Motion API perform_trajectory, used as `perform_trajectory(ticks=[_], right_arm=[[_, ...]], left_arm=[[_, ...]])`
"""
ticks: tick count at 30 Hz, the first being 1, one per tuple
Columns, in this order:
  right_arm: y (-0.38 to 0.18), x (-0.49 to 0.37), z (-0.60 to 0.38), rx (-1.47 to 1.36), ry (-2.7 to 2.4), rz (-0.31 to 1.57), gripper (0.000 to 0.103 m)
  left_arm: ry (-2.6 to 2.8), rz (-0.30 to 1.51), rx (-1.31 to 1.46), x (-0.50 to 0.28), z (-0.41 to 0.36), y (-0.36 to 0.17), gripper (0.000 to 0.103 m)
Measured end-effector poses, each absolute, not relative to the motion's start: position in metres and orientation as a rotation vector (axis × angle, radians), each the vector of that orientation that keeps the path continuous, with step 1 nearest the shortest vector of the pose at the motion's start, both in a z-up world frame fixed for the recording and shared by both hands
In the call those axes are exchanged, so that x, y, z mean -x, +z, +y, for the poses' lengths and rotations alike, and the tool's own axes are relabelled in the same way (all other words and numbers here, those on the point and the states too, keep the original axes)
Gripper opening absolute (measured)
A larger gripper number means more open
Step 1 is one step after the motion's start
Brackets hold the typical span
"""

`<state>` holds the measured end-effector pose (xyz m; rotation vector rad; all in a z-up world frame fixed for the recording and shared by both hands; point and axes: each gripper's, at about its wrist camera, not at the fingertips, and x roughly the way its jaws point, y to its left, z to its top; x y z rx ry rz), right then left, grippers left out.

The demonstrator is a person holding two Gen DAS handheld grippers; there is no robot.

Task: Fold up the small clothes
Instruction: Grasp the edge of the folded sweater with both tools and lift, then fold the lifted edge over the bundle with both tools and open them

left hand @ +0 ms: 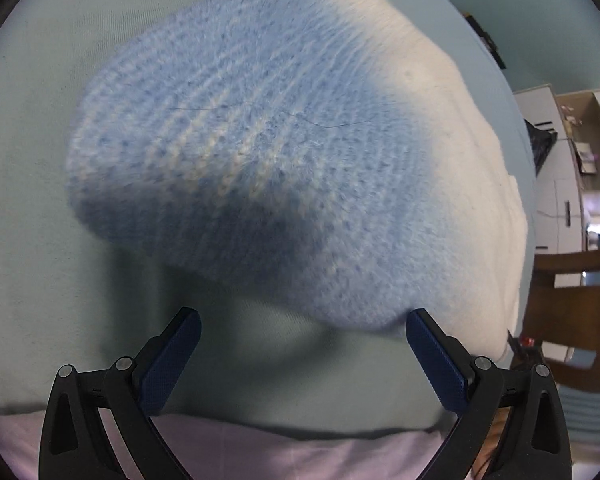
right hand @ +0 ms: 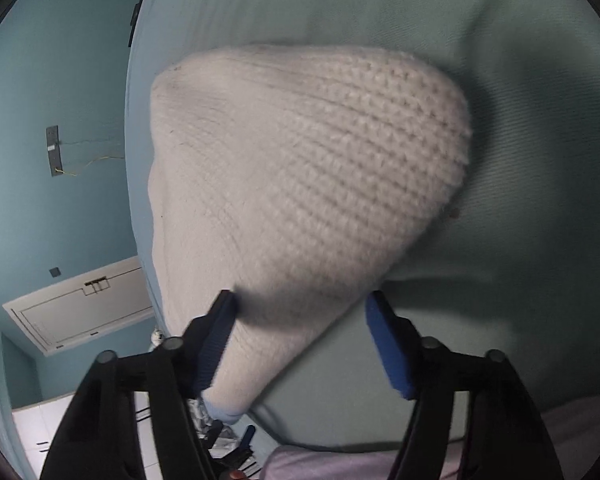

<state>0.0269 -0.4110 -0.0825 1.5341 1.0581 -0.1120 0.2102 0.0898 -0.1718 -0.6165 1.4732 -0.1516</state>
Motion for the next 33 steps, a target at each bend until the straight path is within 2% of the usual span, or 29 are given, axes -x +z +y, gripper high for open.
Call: perform_trajectory(ticks=[6,11,12,13,14,16,17,19,21,25,30,33], right_arm=[[-0.112,-0.026,-0.423,-1.731,-0.039,0.992,0.058],[-0.107,-0.032,-0.424,-1.665,-0.030,1.008,0.056],[-0.103,-0.029,-0.424,-1.642,-0.043,1.012,0.051],[-0.100,-0.027,-0.421,-1.626,-0.058,1.009,0.047],[-0.097,-0.023,-0.409,-1.610,-0.068,1.008,0.046],[-0.092,-0.028,-0.404,-1.558,-0.095,1.009,0.040],[-0.094,-0.032,-0.399,-1.535,-0.108,1.011,0.039],[-0.089,-0.032,-0.398,-1.498,-0.131,1.012,0.033],[-0.081,-0.033,-0.398,-1.481,-0.138,0.998,0.029],[-0.054,-0.031,-0.395,-1.423,-0.109,0.930,0.026],[-0.035,-0.004,-0.397,-1.402,-0.046,0.876,0.025],[-0.027,0.012,-0.399,-1.414,-0.029,0.868,0.024]], left_arm=[[-0.149,1.452,0.713,-0.226,0.088,-0.182,0.103],[-0.142,1.420,0.686,-0.226,0.083,-0.177,0.103],[-0.151,1.412,0.689,-0.226,0.082,-0.176,0.099],[-0.165,1.403,0.697,-0.231,0.078,-0.175,0.088],[-0.188,1.393,0.713,-0.231,0.076,-0.173,0.083],[-0.205,1.378,0.723,-0.232,0.073,-0.169,0.063],[-0.208,1.371,0.720,-0.232,0.074,-0.167,0.059],[-0.205,1.355,0.740,-0.232,0.076,-0.161,0.040],[-0.217,1.341,0.761,-0.234,0.079,-0.157,0.034],[-0.250,1.292,0.748,-0.232,0.080,-0.141,0.029],[-0.319,1.186,0.845,-0.213,0.096,-0.109,0.028],[-0.349,1.193,0.831,-0.192,0.096,-0.095,0.028]])
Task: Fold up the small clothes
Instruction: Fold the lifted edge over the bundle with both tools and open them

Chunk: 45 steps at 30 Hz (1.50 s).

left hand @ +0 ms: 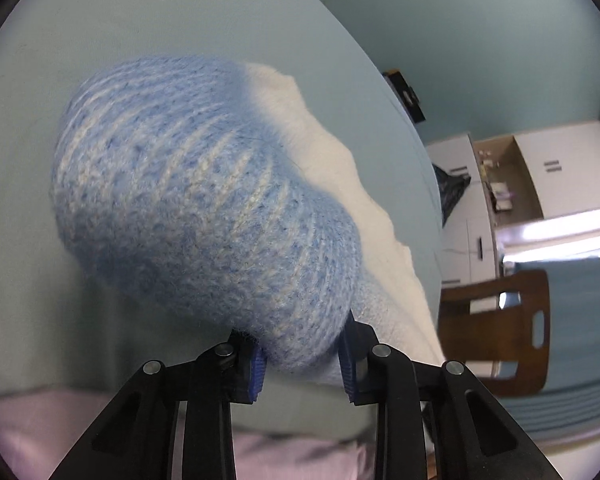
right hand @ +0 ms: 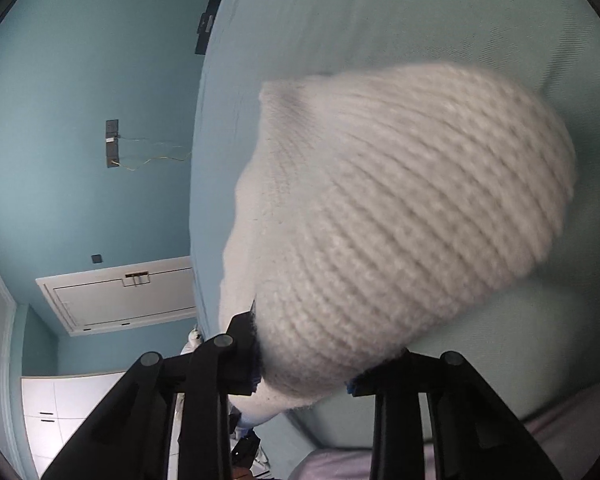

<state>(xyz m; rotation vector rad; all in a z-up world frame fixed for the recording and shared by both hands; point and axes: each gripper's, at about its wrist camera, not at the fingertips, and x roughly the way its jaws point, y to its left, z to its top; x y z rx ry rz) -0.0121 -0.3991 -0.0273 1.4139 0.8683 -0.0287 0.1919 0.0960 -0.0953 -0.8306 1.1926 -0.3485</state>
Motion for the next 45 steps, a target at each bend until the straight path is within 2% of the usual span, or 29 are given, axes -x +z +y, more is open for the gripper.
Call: perform_trajectory(ticks=[9,15,21,23,24,25,26,27,28,30,36,41,42,43,44,45], right_arm=[[-0.019,0.084,-0.408,-1.337,-0.095,0.971,0.024],[-0.008,0.051,-0.402,-1.364,-0.159,0.990,0.024],[0.017,-0.017,-0.415,-1.389,-0.158,1.072,0.026],[0.018,-0.061,-0.425,-1.407,-0.157,1.079,0.033],[0.015,-0.079,-0.429,-1.422,-0.154,1.076,0.043],[0.009,-0.102,-0.435,-1.437,-0.136,1.060,0.061],[0.003,-0.119,-0.441,-1.444,-0.109,1.039,0.073],[-0.003,-0.133,-0.445,-1.436,-0.089,1.032,0.082],[-0.008,-0.140,-0.448,-1.413,-0.094,1.046,0.082],[-0.014,-0.136,-0.453,-1.379,-0.093,1.015,0.083],[-0.036,-0.122,-0.458,-0.892,-0.263,1.053,0.085],[-0.078,-0.130,-0.468,-0.880,-0.276,1.079,0.085],[-0.083,-0.134,-0.465,-0.880,-0.242,1.083,0.083],[-0.085,-0.141,-0.460,-0.865,-0.221,1.090,0.068],[-0.084,-0.145,-0.454,-0.810,-0.234,1.107,0.062],[-0.079,-0.148,-0.448,-0.778,-0.238,1.102,0.061]], left_arm=[[-0.377,1.260,0.726,-0.115,0.083,-0.072,0.028],[-0.389,1.264,0.809,-0.111,0.117,-0.061,0.028],[-0.374,1.322,0.913,-0.218,0.097,-0.041,0.032],[-0.415,1.292,0.899,-0.261,0.092,-0.034,0.033],[-0.432,1.229,0.896,-0.280,0.093,-0.030,0.038],[-0.434,1.173,0.885,-0.294,0.095,-0.027,0.052],[-0.403,1.145,0.873,-0.302,0.095,-0.027,0.062],[-0.354,1.127,0.872,-0.305,0.101,-0.028,0.083],[-0.309,1.112,0.880,-0.303,0.108,-0.031,0.093],[-0.291,1.098,0.872,-0.294,0.115,-0.042,0.099],[-0.247,1.198,0.446,-0.276,0.075,-0.082,0.099],[-0.153,1.230,0.050,-0.269,0.029,-0.119,0.101],[-0.135,1.231,0.030,-0.268,0.027,-0.129,0.103],[-0.136,1.214,0.045,-0.266,0.029,-0.135,0.103],[-0.141,1.201,0.067,-0.264,0.032,-0.139,0.103],[-0.151,1.194,0.091,-0.262,0.037,-0.142,0.103]])
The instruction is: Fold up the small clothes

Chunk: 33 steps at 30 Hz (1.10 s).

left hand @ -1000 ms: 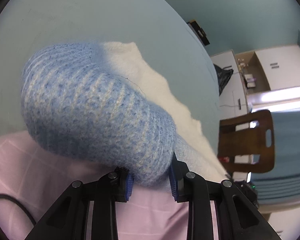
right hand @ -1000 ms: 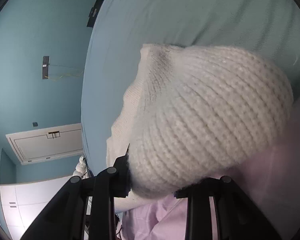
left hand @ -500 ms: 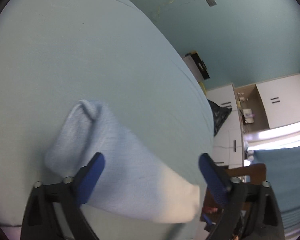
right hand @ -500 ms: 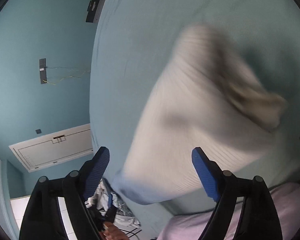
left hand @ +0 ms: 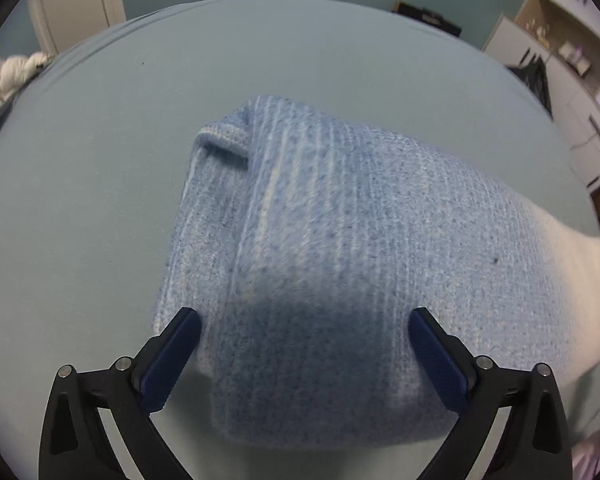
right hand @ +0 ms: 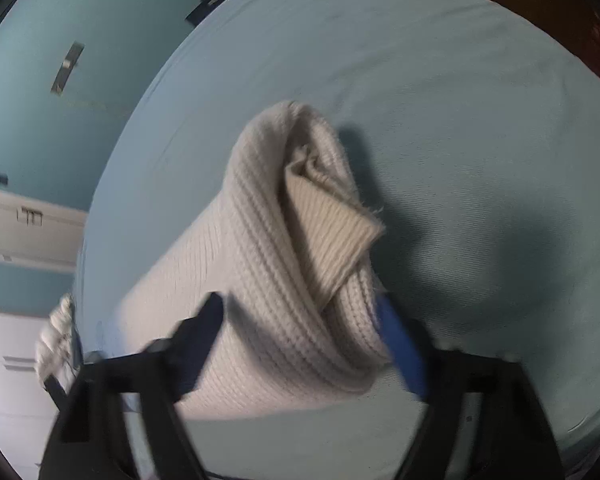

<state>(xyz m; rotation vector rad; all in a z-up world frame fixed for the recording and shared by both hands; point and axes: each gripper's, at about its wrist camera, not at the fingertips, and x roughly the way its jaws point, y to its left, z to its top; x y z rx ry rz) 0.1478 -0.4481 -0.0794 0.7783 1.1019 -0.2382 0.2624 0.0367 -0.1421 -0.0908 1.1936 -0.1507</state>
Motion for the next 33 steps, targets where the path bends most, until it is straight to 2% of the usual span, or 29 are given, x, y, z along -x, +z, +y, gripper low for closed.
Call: perform_trajectory(ticks=[4,9,12,14,17,18,19,21,24,28,30,32,33], right_arm=[[-0.077,-0.160,-0.438,-0.743,-0.256,1.059,0.058],[-0.048,-0.151,-0.396,-0.546,-0.386,0.983,0.057],[-0.056,-0.170,-0.365,-0.415,-0.331,1.053,0.057],[-0.077,-0.169,-0.364,-0.380,-0.340,1.110,0.049],[-0.087,-0.173,-0.362,-0.400,-0.324,1.100,0.038],[-0.085,-0.175,-0.365,-0.407,-0.319,1.090,0.026],[-0.082,-0.170,-0.371,-0.414,-0.318,1.076,0.018],[-0.064,-0.165,-0.365,-0.365,-0.358,1.000,0.012],[-0.052,-0.156,-0.336,-0.270,-0.428,0.938,0.010],[-0.093,-0.165,-0.352,-0.386,-0.536,1.030,0.010],[-0.118,-0.174,-0.366,-0.429,-0.546,1.074,0.015],[-0.116,-0.173,-0.370,-0.421,-0.607,1.048,0.044],[-0.110,-0.167,-0.372,-0.424,-0.664,1.031,0.075]], left_arm=[[-0.180,1.215,0.130,-0.259,0.055,-0.147,0.103],[-0.150,1.204,0.109,-0.268,0.040,-0.140,0.103],[-0.130,1.195,0.094,-0.264,0.026,-0.137,0.103],[-0.122,1.188,0.082,-0.263,0.008,-0.136,0.103],[-0.112,1.183,0.071,-0.257,0.000,-0.133,0.103],[-0.107,1.184,0.070,-0.257,-0.002,-0.132,0.103],[-0.101,1.184,0.067,-0.257,-0.007,-0.131,0.103],[-0.088,1.182,0.056,-0.258,-0.007,-0.129,0.103],[-0.077,1.184,0.030,-0.256,-0.010,-0.124,0.103],[-0.073,1.174,-0.022,-0.254,-0.023,-0.118,0.103],[-0.067,1.169,-0.048,-0.253,-0.027,-0.114,0.103],[-0.061,1.171,-0.080,-0.250,-0.031,-0.107,0.103],[-0.052,1.160,-0.110,-0.248,-0.034,-0.100,0.103]])
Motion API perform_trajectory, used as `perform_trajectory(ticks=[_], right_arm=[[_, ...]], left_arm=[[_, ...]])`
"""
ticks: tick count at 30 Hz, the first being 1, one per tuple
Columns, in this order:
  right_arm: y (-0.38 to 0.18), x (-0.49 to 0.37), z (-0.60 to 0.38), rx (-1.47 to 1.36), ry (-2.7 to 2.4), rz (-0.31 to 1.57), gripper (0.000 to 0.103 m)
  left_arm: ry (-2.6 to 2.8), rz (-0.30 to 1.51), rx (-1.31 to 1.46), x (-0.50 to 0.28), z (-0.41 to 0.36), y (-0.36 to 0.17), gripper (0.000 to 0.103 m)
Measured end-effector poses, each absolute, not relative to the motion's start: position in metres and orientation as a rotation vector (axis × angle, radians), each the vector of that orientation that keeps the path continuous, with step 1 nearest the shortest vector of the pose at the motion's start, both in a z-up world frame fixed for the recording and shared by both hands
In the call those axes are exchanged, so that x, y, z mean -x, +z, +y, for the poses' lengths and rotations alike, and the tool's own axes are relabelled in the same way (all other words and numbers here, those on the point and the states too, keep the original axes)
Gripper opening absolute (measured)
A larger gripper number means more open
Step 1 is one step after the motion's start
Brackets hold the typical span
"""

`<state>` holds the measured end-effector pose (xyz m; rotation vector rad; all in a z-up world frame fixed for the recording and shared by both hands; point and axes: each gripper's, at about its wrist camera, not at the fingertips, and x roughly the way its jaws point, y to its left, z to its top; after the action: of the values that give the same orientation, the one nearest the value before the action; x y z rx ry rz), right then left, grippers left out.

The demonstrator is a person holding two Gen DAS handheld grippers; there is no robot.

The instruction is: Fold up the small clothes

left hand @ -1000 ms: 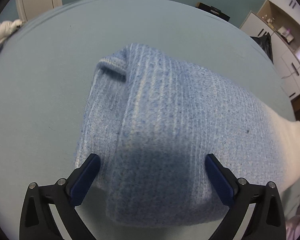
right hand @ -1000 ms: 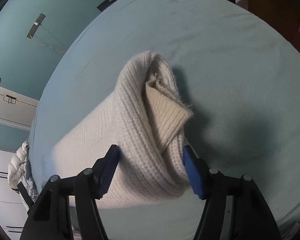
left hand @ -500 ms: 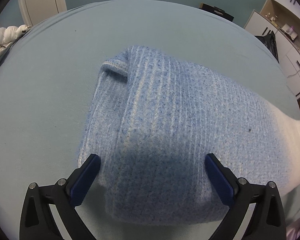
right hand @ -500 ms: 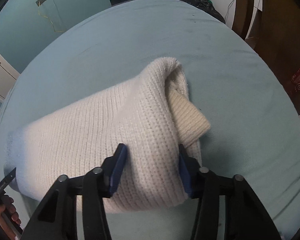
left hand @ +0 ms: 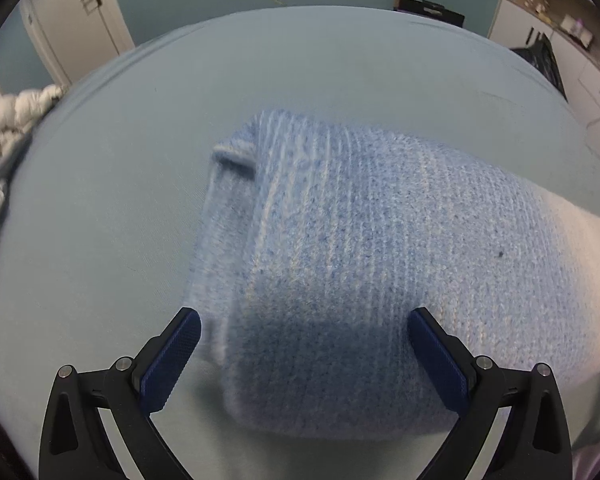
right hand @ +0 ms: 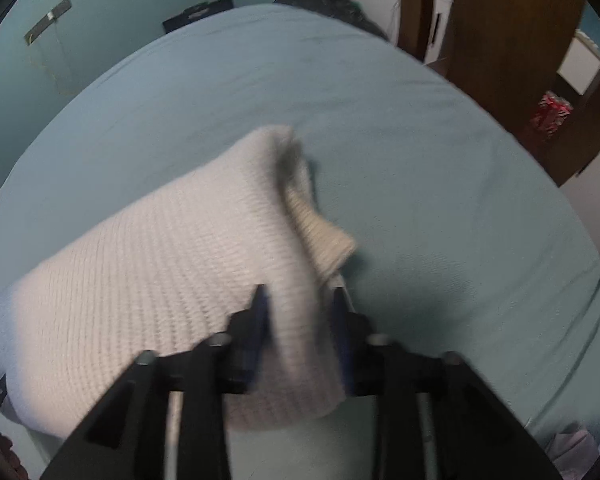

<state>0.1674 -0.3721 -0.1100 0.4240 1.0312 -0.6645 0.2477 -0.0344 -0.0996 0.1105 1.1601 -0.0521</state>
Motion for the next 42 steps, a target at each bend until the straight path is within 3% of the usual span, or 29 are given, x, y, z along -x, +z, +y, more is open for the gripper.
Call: perform_trajectory(ticks=[1,4,7,13,17,19,22,30,35,40,42], right_arm=[[-0.103,-0.162,-0.373,-0.437,-0.714,1.003,0.086],[-0.069,-0.139,-0.362,-0.438,-0.821,0.821,0.086],[-0.051,-0.143,-0.332,-0.330,-0.764,0.732,0.086],[-0.093,-0.177,-0.285,-0.193,-0.410,0.847,0.086],[-0.144,-0.198,-0.295,-0.169,-0.381,1.050,0.086],[-0.169,-0.205,-0.299,-0.109,-0.361,1.083,0.096],[-0.183,-0.207,-0.286,-0.026,-0.368,1.086,0.100],[-0.152,-0.177,-0.238,-0.022,-0.373,1.056,0.101],[-0.091,-0.152,-0.192,-0.024,-0.250,0.875,0.102],[-0.158,-0.167,-0.163,-0.015,-0.179,1.101,0.102],[-0.172,-0.165,-0.167,-0.057,-0.170,1.081,0.102]], left_arm=[[-0.026,1.121,-0.159,-0.244,-0.039,-0.089,0.103],[0.017,0.960,-0.262,-0.229,-0.061,-0.053,0.103],[-0.066,0.911,-0.235,-0.219,-0.090,-0.035,0.103],[-0.173,0.964,-0.309,-0.213,-0.155,-0.066,0.103],[-0.185,1.014,-0.291,-0.216,-0.160,-0.109,0.103],[-0.199,0.994,-0.248,-0.214,-0.157,-0.111,0.103],[-0.195,1.027,-0.271,-0.218,-0.164,-0.106,0.103],[-0.136,1.027,-0.301,-0.213,-0.153,-0.056,0.103],[-0.043,1.041,-0.253,-0.190,-0.109,-0.048,0.103],[0.017,1.074,-0.180,-0.170,-0.082,-0.056,0.103],[0.008,1.076,-0.173,-0.170,-0.086,-0.062,0.103]])
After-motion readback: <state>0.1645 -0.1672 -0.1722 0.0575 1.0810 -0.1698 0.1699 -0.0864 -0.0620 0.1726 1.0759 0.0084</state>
